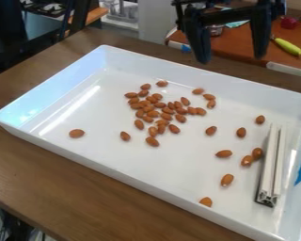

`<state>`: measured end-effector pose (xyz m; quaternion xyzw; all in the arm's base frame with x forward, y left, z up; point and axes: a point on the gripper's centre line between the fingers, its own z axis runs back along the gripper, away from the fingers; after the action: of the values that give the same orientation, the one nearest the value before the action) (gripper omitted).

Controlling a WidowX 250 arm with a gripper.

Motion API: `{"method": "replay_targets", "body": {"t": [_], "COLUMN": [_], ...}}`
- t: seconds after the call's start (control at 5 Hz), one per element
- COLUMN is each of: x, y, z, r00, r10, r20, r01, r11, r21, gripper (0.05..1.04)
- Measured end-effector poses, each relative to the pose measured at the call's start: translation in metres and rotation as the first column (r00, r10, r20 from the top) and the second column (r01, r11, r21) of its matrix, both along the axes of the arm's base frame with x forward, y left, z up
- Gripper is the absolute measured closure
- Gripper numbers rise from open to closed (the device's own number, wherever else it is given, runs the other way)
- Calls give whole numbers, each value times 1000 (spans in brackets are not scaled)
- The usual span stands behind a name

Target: Sweep into pile

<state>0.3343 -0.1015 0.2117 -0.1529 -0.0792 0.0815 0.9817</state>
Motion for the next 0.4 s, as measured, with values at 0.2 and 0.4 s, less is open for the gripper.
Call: {"method": "replay_targets", "body": {"t": [0.2,0.4], "x": [-2,3], "y": [0,-18], "z": [-19,-35], "r00": [998,999], "r10": [5,1], "r20": [-59,-55], "r01": [-4,2], "r11": [1000,998], "r21": [10,55], "gripper": [84,84]}}
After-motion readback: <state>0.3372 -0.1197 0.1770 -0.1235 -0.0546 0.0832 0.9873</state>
